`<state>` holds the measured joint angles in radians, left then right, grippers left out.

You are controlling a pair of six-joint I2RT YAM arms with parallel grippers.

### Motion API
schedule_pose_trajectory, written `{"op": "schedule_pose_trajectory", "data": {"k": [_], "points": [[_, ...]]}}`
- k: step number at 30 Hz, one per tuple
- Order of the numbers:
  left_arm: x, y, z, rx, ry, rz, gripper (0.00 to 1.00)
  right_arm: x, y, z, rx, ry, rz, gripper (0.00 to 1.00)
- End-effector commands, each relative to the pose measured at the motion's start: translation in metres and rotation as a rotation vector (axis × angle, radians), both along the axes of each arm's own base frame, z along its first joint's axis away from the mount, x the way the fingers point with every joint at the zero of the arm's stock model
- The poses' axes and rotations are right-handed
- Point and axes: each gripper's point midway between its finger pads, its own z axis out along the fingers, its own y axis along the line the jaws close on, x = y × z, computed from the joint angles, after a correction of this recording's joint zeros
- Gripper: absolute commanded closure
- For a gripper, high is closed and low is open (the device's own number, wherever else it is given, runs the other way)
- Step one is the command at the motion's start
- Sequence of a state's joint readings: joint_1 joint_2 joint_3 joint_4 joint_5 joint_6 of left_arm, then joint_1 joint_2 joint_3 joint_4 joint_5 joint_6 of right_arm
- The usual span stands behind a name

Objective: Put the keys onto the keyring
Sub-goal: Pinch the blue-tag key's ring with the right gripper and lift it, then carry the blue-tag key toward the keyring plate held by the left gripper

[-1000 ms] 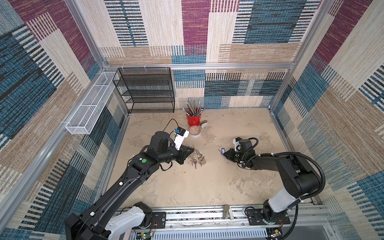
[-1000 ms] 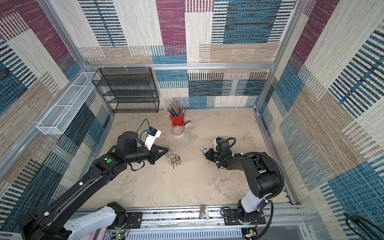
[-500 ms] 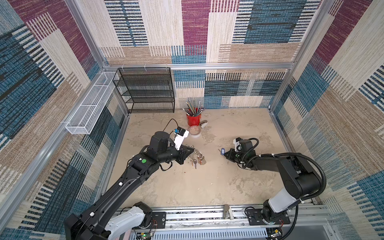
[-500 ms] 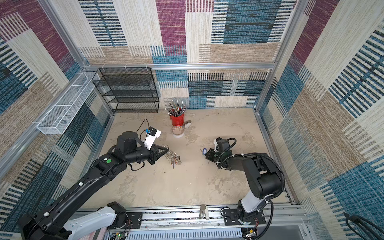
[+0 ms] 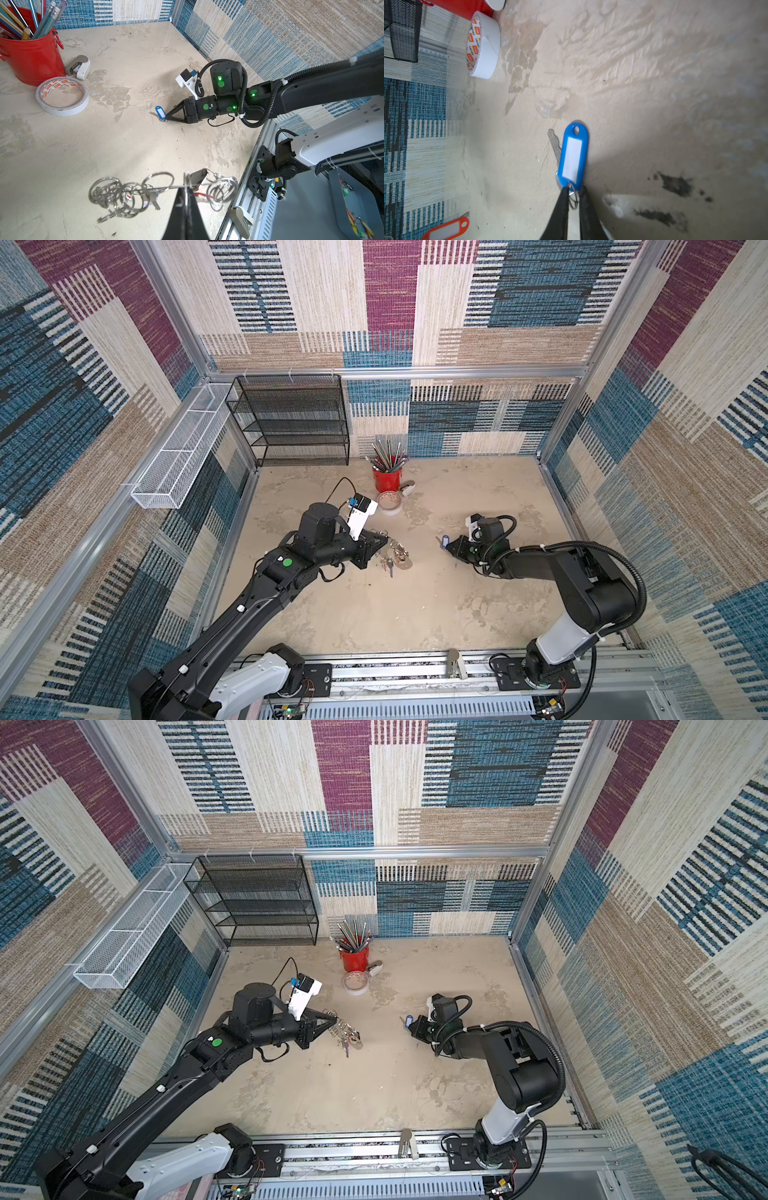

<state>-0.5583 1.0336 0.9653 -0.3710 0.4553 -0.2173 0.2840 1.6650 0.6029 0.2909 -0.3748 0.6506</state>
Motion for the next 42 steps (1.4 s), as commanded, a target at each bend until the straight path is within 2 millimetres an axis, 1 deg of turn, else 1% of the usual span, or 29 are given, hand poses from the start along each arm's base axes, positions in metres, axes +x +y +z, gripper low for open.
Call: {"op": "schedule_pose_trajectory", "data": {"k": [1, 5, 14, 19, 21, 25, 30, 36, 39, 42], "points": [[0.002, -0.004, 0.018, -0.050, -0.045, -0.013, 1.00, 0.005, 0.005, 0.006, 0.024, -0.023, 0.008, 0.84], [0.002, -0.004, 0.018, -0.050, -0.045, -0.012, 1.00, 0.005, 0.004, 0.004, 0.023, -0.015, 0.005, 0.85], [0.002, -0.004, 0.018, -0.049, -0.045, -0.012, 1.00, 0.005, 0.005, 0.002, 0.024, -0.011, 0.007, 0.92], [0.002, -0.004, 0.019, -0.051, -0.046, -0.013, 1.00, 0.009, 0.009, 0.008, 0.052, -0.044, 0.016, 0.98], [0.002, -0.004, 0.019, -0.051, -0.047, -0.012, 1.00, 0.012, 0.012, 0.014, 0.067, -0.071, 0.026, 1.00], [0.002, -0.004, 0.019, -0.050, -0.048, -0.011, 1.00, 0.015, 0.017, 0.035, 0.093, -0.146, 0.052, 1.00], [0.002, -0.003, 0.019, -0.048, -0.050, -0.009, 1.00, 0.013, 0.016, 0.067, 0.085, -0.253, 0.084, 1.00], [0.002, -0.002, 0.020, -0.036, -0.063, -0.007, 1.00, 0.003, 0.023, 0.124, 0.100, -0.465, 0.179, 1.00], [0.003, -0.001, 0.020, -0.026, -0.070, -0.004, 1.00, -0.012, 0.030, 0.161, 0.147, -0.604, 0.255, 1.00], [0.004, -0.002, 0.020, -0.014, -0.074, -0.012, 1.00, -0.031, 0.036, 0.195, 0.204, -0.734, 0.324, 1.00]]}}
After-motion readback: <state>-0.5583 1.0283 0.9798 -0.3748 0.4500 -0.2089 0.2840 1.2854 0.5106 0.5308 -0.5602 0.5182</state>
